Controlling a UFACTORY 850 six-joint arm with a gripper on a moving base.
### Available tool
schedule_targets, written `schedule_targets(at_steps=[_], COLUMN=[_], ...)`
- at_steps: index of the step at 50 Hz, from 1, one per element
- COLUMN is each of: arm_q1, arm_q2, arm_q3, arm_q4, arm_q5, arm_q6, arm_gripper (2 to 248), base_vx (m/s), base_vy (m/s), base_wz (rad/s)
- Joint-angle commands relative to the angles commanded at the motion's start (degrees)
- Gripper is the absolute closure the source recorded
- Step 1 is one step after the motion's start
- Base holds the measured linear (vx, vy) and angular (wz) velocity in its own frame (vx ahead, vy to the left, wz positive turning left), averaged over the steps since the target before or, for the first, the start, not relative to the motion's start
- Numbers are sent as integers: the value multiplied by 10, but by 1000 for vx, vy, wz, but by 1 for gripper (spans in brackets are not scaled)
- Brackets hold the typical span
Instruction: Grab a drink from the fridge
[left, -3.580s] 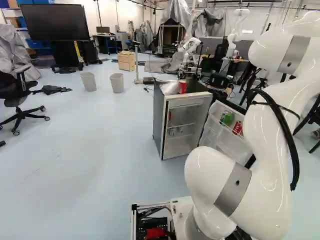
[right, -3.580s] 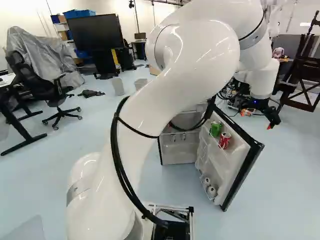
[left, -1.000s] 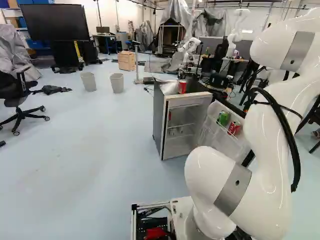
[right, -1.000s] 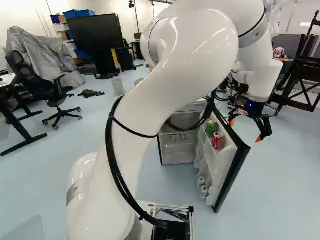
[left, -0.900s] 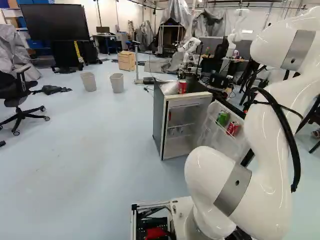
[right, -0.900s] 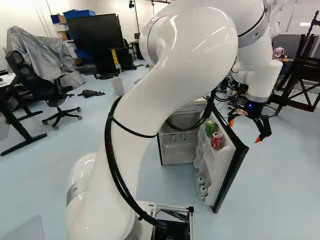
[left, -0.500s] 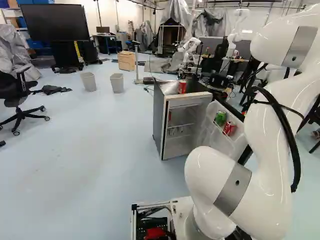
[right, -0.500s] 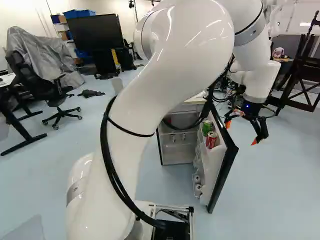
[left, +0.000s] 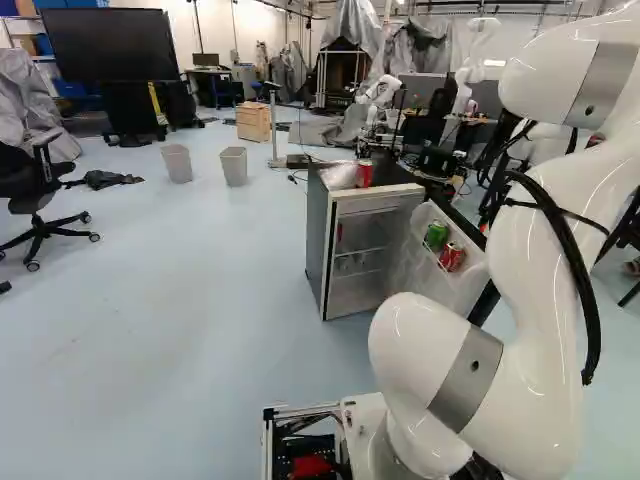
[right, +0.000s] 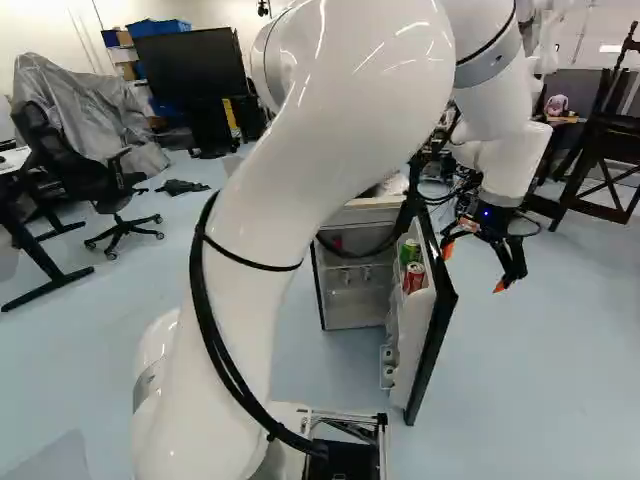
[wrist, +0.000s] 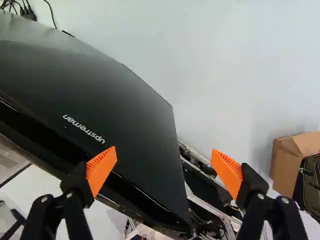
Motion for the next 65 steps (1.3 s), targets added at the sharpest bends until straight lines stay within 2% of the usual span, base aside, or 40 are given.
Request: schedule_targets(at_steps=[65], arm_q1=[49], arm_q2=[60], arm_q3=[92], arm_q4=[0], arm_q5=[0], arm_q6=[0], arm_gripper=[3], base_vx=[0], base_vy=[0], base_wz=[0])
